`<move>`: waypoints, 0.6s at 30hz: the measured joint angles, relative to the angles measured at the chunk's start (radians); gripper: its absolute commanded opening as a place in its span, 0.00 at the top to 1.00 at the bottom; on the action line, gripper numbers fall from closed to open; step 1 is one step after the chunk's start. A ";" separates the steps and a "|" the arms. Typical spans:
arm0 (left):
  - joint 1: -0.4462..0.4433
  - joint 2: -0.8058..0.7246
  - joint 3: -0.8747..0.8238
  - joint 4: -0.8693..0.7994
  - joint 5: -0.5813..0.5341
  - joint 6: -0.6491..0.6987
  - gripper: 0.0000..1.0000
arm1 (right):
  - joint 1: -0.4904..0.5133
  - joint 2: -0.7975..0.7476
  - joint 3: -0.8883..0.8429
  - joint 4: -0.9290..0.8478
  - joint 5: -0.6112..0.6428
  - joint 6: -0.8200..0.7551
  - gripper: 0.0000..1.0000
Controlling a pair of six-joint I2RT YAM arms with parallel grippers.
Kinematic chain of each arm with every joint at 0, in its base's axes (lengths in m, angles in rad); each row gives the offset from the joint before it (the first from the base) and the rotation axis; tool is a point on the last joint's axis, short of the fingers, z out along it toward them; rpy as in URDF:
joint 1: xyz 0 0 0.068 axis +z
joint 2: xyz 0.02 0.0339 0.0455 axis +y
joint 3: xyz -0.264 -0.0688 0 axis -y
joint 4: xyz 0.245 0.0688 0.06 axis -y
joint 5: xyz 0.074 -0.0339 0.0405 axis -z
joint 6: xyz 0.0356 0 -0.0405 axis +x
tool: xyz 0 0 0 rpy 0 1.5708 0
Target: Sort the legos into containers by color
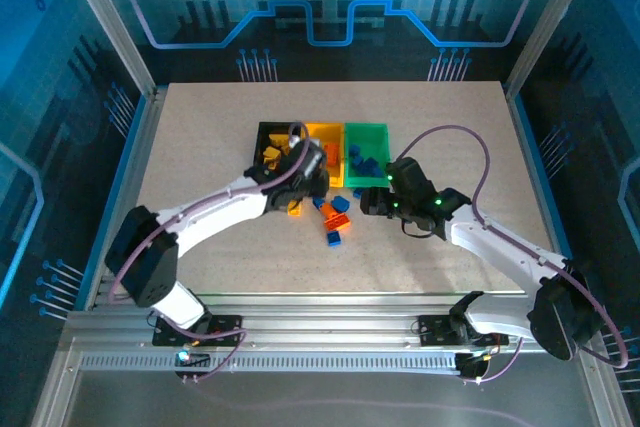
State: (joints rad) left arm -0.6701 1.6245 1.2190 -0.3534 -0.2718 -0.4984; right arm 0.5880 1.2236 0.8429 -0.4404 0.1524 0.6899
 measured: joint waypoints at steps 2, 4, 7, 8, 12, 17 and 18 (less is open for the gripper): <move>0.033 0.079 0.096 0.003 0.000 0.000 0.67 | 0.000 0.001 -0.005 0.000 -0.003 0.002 0.25; 0.062 0.169 0.184 -0.002 -0.001 0.001 0.67 | 0.000 0.002 -0.013 -0.001 -0.007 0.002 0.25; 0.087 0.287 0.289 -0.027 -0.001 0.001 0.64 | 0.000 0.002 -0.024 0.001 -0.027 0.002 0.25; 0.093 0.316 0.316 -0.039 -0.001 0.001 0.63 | 0.000 0.002 -0.027 0.001 -0.033 0.002 0.25; 0.111 0.423 0.429 -0.097 -0.001 0.000 0.49 | 0.005 0.002 -0.057 0.010 -0.069 -0.003 0.23; 0.117 0.465 0.515 -0.147 0.004 -0.003 0.25 | 0.081 0.028 -0.079 0.051 -0.136 -0.032 0.19; 0.116 0.460 0.519 -0.148 0.008 -0.004 0.17 | 0.112 0.047 -0.076 0.062 -0.140 -0.038 0.19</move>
State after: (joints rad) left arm -0.5537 2.0842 1.7382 -0.5011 -0.2634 -0.5022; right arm 0.6998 1.2709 0.7673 -0.3786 0.0124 0.6521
